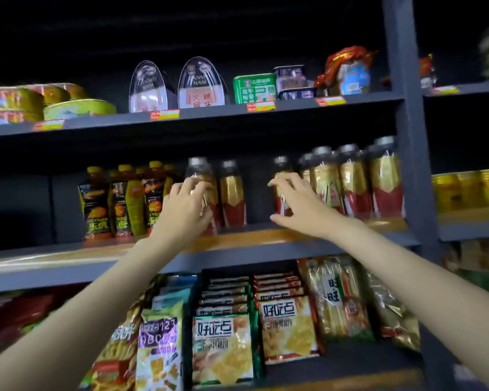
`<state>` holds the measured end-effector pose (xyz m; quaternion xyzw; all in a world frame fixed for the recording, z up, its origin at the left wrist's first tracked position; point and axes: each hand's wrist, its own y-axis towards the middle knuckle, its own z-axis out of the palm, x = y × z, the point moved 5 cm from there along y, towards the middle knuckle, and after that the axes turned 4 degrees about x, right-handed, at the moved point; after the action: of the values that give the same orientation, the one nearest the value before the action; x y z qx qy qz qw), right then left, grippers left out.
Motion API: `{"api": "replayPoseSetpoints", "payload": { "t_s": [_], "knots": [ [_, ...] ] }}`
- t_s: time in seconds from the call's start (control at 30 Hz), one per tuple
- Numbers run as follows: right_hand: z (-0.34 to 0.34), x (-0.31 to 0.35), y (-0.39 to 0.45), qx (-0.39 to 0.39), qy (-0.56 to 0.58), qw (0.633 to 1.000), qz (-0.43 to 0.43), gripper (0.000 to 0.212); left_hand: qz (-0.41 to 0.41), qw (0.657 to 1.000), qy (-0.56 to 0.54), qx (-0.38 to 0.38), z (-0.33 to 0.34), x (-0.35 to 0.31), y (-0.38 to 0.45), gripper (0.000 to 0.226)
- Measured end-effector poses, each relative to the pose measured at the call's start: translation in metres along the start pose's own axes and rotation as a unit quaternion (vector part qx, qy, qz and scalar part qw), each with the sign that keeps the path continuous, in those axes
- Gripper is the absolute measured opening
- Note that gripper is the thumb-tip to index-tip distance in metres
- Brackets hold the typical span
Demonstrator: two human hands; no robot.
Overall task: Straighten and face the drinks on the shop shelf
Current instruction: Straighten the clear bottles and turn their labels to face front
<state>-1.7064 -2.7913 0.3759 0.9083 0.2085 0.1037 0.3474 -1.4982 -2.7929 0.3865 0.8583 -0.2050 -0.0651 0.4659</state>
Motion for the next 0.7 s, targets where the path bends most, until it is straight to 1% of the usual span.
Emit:
{"api": "replayPoseSetpoints", "payload": {
  "t_s": [0.07,0.17,0.27,0.33,0.47,0.53,0.6,0.7],
  "knots": [
    [0.008,0.001,0.021,0.017,-0.01,1.0,0.008,0.067,-0.018,1.0,-0.008,-0.006,0.012,0.018,0.015,0.048],
    [0.014,-0.001,0.055,0.034,-0.014,0.999,0.014,0.074,-0.018,1.0,-0.017,-0.011,0.027,0.03,0.033,0.059],
    [0.025,-0.005,0.085,0.059,0.038,0.997,0.025,0.085,-0.033,0.999,-0.033,-0.016,0.038,0.045,0.048,0.064],
    [0.034,-0.009,0.102,0.079,0.045,0.995,0.028,0.094,-0.049,0.997,-0.05,-0.022,0.047,0.053,0.052,0.066],
    [0.05,-0.013,0.151,0.069,0.1,0.992,0.04,0.108,-0.051,0.997,-0.053,-0.006,0.066,0.059,0.053,0.068],
    [0.065,-0.018,0.174,0.07,0.138,0.985,0.077,0.115,-0.05,0.996,-0.073,-0.002,0.069,0.06,0.053,0.07],
    [0.079,-0.023,0.186,0.069,0.178,0.974,0.121,0.116,-0.048,0.995,-0.086,-0.014,0.069,0.06,0.052,0.07],
    [0.09,-0.027,0.189,0.062,0.241,0.958,0.143,0.113,-0.039,0.995,-0.085,-0.023,0.068,0.059,0.052,0.068]
  ]
}}
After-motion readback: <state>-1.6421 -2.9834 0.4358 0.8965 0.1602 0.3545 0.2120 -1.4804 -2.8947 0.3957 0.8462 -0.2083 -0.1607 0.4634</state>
